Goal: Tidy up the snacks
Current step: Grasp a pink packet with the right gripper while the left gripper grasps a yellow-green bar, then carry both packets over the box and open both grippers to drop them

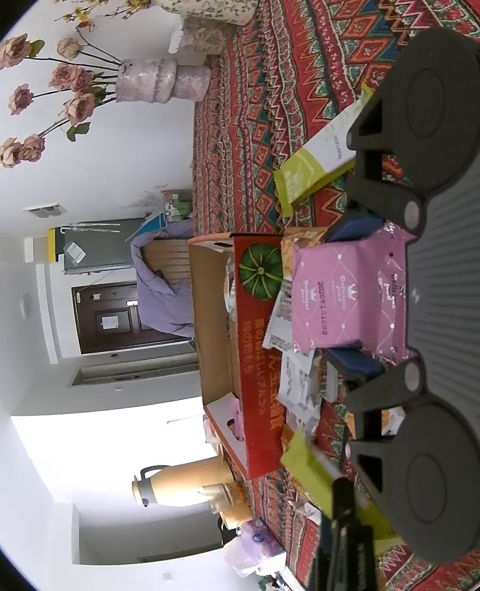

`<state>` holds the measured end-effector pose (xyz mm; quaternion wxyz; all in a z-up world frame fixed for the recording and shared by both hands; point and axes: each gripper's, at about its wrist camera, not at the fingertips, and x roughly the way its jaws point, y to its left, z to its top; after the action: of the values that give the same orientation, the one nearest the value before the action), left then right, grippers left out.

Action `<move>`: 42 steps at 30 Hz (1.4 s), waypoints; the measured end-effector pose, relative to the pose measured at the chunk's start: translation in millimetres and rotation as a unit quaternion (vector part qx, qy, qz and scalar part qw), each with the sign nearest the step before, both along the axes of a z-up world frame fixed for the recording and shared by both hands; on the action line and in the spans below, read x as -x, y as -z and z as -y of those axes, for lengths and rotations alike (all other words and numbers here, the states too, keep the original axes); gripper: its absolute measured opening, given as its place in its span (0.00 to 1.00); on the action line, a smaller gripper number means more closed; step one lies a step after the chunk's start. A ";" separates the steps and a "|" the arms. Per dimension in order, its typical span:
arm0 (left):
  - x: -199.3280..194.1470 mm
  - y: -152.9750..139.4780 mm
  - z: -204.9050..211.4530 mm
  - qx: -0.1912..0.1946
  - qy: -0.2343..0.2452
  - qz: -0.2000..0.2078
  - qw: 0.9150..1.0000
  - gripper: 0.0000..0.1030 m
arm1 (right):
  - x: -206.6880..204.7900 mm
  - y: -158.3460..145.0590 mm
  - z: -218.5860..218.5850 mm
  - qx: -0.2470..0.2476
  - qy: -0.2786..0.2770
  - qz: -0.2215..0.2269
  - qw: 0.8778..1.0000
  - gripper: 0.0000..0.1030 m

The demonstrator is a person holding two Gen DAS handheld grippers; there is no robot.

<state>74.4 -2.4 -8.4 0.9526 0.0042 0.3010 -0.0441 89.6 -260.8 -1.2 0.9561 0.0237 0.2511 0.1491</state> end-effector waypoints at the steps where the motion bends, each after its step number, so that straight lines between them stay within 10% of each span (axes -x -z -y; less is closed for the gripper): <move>1: -0.3 -5.8 -0.7 0.002 -0.002 0.008 1.000 0.35 | -0.7 -1.9 -0.9 0.001 0.000 0.003 1.000 0.59; 27: -81.1 -95.9 4.8 0.057 -0.050 0.104 0.992 0.35 | -83.8 -66.7 -24.9 -0.010 0.002 0.081 0.997 0.59; 42: -215.9 -95.8 -8.8 0.030 -0.135 0.043 0.989 0.35 | -194.3 -71.8 -47.1 0.007 0.028 0.041 0.999 0.59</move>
<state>290.2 6.4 87.3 0.9616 -0.0629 0.2560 0.0760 283.9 -213.8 70.6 0.9694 0.0183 0.2124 0.1216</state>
